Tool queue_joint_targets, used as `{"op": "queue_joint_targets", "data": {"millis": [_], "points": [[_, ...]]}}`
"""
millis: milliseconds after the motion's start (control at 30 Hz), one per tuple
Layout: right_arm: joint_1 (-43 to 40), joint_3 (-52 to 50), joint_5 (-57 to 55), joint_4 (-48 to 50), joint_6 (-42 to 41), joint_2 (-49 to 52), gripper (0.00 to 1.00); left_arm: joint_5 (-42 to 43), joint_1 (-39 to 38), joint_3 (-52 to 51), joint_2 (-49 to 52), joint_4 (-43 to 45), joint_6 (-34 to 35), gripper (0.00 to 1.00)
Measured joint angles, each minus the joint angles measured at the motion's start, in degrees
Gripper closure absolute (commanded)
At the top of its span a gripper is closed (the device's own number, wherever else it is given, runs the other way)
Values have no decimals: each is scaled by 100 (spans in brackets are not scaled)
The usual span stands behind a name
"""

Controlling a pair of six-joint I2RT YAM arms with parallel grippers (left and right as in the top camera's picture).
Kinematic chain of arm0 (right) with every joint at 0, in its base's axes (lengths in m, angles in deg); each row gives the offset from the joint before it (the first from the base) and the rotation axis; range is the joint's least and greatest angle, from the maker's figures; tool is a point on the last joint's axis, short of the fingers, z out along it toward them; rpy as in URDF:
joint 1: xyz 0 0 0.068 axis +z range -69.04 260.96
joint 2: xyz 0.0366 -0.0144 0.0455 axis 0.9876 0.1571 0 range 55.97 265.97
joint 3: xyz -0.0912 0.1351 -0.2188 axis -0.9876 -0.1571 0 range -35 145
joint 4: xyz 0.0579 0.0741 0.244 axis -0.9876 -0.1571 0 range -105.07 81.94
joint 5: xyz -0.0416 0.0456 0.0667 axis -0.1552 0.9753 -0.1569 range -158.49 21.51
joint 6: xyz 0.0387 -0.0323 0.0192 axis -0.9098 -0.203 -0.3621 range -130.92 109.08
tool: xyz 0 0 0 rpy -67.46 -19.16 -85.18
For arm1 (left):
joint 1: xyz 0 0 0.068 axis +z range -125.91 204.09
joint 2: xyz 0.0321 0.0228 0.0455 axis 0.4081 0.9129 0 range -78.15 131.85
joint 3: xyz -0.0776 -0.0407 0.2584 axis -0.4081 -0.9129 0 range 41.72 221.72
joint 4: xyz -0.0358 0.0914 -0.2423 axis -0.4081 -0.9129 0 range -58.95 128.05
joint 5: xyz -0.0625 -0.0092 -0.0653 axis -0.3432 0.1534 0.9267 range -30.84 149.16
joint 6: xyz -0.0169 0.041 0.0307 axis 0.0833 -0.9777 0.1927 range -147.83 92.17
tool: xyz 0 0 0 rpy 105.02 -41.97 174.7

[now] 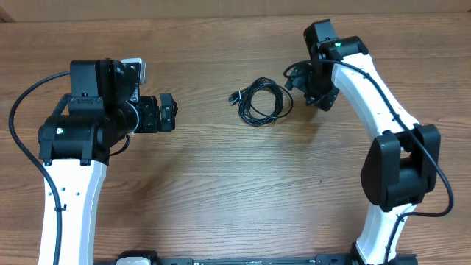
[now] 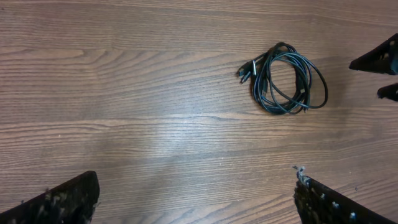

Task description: Untangle cables

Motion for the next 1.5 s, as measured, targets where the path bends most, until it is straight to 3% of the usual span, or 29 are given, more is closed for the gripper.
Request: {"op": "queue_joint_targets", "data": {"millis": [200, 467, 767, 900, 1033, 1167, 1233, 1333, 1500], "points": [[332, 0, -59, 330, -855, 179, 24, 2, 0, 0, 0, -26, 0, 0], [957, 0, -57, 667, -1231, 479, 21, 0, 0, 0, 0, -39, 0, 0], [994, -127, -61, 664, -1412, 815, 20, -46, 0, 0, 0, -92, 0, 0], [946, -162, -37, 645, -1443, 868, 28, -52, 0, 0, 0, -105, 0, 0], [868, -151, 68, 553, -1453, 868, 30, -66, 0, 2, 0, -109, 0, 0], [863, 501, 59, 15, -1049, 839, 30, -63, 0, 0, 0, -52, 0, 0], [863, 920, 44, -192, -782, 761, 25, -26, 0, 0, 0, 92, 2, 0], [866, 1834, -46, -713, 15, 249, 22, 319, -2, 4, 17, 562, 31, 0], [866, 2470, -151, -1025, 1541, -796, 20, 931, -302, 39, 339, 1598, 195, 0]]}}
